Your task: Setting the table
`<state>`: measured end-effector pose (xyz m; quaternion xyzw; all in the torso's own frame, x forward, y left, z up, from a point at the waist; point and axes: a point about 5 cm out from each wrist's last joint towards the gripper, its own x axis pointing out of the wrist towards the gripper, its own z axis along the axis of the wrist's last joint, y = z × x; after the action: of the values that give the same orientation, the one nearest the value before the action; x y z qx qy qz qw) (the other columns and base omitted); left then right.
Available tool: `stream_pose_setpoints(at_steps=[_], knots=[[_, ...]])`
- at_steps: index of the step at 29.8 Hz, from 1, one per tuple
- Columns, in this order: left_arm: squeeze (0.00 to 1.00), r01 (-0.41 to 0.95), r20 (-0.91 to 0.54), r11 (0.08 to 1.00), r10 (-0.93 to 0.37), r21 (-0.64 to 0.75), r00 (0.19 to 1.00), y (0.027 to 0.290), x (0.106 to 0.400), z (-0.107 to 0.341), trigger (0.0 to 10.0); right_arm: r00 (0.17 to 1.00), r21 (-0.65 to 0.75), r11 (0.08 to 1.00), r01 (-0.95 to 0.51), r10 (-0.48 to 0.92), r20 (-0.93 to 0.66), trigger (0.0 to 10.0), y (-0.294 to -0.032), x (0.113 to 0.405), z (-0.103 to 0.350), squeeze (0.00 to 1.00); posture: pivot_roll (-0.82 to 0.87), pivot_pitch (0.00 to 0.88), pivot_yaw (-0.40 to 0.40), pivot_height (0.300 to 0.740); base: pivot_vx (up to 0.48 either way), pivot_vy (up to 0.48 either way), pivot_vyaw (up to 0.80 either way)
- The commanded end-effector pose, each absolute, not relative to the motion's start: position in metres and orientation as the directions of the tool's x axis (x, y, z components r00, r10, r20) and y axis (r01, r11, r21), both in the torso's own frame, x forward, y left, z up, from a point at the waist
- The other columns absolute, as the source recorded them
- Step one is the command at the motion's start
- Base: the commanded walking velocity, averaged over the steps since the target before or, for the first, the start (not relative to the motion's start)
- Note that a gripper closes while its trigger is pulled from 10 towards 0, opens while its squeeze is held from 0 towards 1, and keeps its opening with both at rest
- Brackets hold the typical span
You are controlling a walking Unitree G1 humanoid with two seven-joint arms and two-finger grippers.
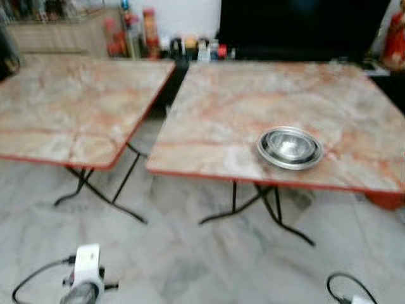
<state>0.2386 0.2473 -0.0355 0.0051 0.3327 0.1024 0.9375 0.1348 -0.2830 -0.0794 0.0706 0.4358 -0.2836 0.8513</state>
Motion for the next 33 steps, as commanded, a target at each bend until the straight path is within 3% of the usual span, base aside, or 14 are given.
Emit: stream_pose_setpoints(at_steps=[1,11,28,33], knots=[[0.00,-0.185,-0.609,0.978,0.204,0.095,0.766,0.251,0.241,-0.032,10.0,0.464,-0.121,0.827,0.549,-0.422,-0.779,10.0,-0.283,0.137,-0.079,0.00,0.01,0.057,0.028,0.740,0.000,0.000,0.00],[0.00,-0.198,-0.541,0.979,0.194,0.052,0.819,0.251,0.257,-0.018,10.0,0.466,-0.120,0.825,0.553,-0.425,-0.776,10.0,-0.284,0.138,-0.078,0.00,0.01,0.070,0.024,0.740,0.000,0.000,0.00],[0.00,-0.193,-0.614,0.978,0.197,0.074,0.764,0.250,0.235,-0.036,10.0,0.468,-0.118,0.822,0.557,-0.428,-0.774,10.0,-0.285,0.137,-0.078,0.00,-0.05,0.044,0.021,0.740,0.000,0.000,0.00],[0.00,-0.200,-0.604,0.977,0.203,0.073,0.771,0.251,0.237,-0.034,10.0,0.465,-0.124,0.826,0.550,-0.426,-0.776,10.0,-0.285,0.137,-0.078,0.00,-0.04,0.036,0.018,0.740,0.000,-0.257,0.00]])
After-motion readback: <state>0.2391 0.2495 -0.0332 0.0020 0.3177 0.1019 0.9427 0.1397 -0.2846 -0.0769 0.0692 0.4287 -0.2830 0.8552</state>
